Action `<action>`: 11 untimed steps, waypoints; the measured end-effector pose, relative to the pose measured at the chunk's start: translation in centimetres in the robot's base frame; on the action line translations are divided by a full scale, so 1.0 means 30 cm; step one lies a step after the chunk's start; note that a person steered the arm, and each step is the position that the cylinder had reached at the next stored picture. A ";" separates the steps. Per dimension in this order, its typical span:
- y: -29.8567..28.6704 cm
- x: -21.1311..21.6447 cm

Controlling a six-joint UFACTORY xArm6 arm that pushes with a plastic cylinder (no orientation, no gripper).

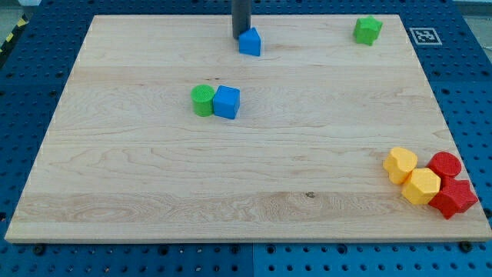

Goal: Move blue triangle closer to blue cube

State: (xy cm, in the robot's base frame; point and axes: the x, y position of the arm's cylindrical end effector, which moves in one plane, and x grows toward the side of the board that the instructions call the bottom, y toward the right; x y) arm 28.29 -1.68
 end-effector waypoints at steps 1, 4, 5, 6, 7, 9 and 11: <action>-0.005 0.153; -0.068 -0.164; -0.016 -0.193; -0.007 -0.193; -0.006 -0.193; -0.005 -0.193; -0.023 -0.102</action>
State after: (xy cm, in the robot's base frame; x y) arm 25.24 -2.36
